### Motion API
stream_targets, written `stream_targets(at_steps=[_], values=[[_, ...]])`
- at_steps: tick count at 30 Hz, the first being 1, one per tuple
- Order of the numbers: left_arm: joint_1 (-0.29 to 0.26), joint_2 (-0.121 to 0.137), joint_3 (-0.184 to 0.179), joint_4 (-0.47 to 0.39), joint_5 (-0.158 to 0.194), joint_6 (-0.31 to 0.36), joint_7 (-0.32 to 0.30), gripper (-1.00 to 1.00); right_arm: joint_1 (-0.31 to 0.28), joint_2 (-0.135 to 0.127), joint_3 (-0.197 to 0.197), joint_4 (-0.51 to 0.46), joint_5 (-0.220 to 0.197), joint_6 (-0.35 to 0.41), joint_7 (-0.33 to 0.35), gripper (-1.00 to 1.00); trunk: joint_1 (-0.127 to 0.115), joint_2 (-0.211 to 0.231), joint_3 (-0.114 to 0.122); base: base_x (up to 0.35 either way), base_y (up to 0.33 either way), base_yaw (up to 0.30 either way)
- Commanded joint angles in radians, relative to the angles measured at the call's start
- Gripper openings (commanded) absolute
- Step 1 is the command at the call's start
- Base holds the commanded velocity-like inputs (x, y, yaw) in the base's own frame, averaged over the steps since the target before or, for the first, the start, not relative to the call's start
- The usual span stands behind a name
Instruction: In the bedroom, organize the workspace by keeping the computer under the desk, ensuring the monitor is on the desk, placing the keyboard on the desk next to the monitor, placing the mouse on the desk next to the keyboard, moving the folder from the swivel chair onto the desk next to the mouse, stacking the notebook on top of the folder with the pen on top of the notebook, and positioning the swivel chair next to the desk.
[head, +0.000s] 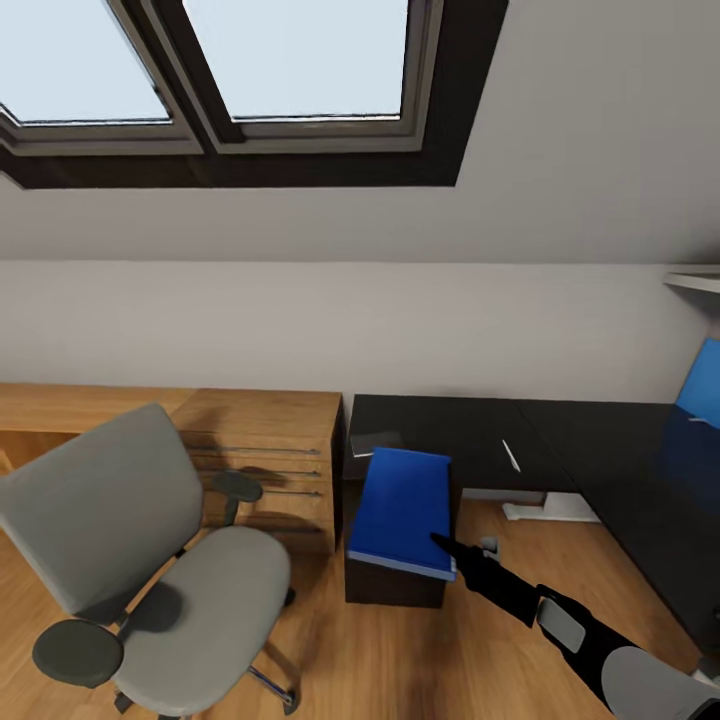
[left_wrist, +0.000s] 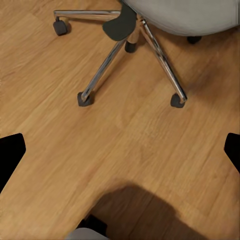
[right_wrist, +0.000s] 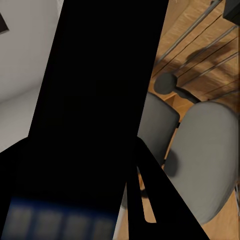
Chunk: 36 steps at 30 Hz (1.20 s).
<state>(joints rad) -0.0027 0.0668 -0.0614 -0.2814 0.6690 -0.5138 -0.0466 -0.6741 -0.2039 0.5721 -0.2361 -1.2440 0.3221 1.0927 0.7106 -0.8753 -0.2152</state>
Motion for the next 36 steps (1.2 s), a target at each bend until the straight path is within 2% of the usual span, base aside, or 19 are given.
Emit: stream_targets(at_steps=[1, 18, 20, 23, 26, 28, 30, 34, 36], values=[[0.0, 0.0, -0.006, 0.0, 0.011, -0.003, -0.004, 1.0, -0.001, -0.002, 0.006, 0.0, -0.01, 0.009, 0.002, -1.0, -0.004, 0.006, 0.002, 0.0, 0.0, 0.0], [0.0, 0.0, -0.008, -0.001, 0.009, -0.004, -0.004, 1.0, -0.001, -0.008, 0.003, -0.013, -0.011, -0.01, -0.019, -1.0, -0.069, 0.125, 0.055, 0.0, 0.0, 0.0], [0.0, 0.001, -0.008, -0.001, 0.008, -0.005, -0.004, 1.0, -0.001, -0.01, 0.002, -0.028, -0.011, 0.018, -0.021, -1.0, -0.077, 0.139, 0.062, 0.0, 0.0, 0.0], [0.0, 0.0, -0.008, -0.001, 0.007, -0.006, -0.004, 1.0, -0.001, -0.023, 0.002, -0.065, -0.011, 0.112, -0.023, -1.0, -0.088, 0.16, 0.071, 0.0, 0.0, 0.0], [0.0, 0.0, -0.008, -0.001, 0.006, -0.006, -0.004, 1.0, -0.001, -0.06, 0.001, -0.135, -0.01, 0.233, -0.029, -1.0, -0.1, 0.181, 0.08, 0.0, 0.0, 0.0], [0.0, -0.001, -0.008, -0.001, 0.006, -0.006, -0.004, 1.0, -0.001, -0.069, 0.0, -0.159, -0.01, 0.265, -0.042, -1.0, -0.107, 0.195, 0.087, 0.0, 0.0, 0.0], [0.0, 0.0, -0.008, -0.001, 0.006, -0.006, -0.004, 1.0, -0.001, -0.078, -0.004, -0.182, -0.01, 0.299, -0.089, -1.0, -0.115, 0.209, 0.093, 0.0, 0.0, 0.0], [0.0, -0.001, -0.008, -0.001, 0.006, -0.006, -0.004, 1.0, -0.007, -0.085, -0.013, -0.206, -0.011, 0.391, -0.23, -1.0, -0.13, 0.237, 0.105, 0.0, 0.0, 0.0], [0.0, -0.001, -0.008, -0.001, 0.006, -0.006, -0.004, 1.0, -0.015, -0.086, -0.017, -0.213, -0.011, 0.418, -0.267, -1.0, -0.138, 0.251, 0.112, 0.0, 0.0, 0.0]])
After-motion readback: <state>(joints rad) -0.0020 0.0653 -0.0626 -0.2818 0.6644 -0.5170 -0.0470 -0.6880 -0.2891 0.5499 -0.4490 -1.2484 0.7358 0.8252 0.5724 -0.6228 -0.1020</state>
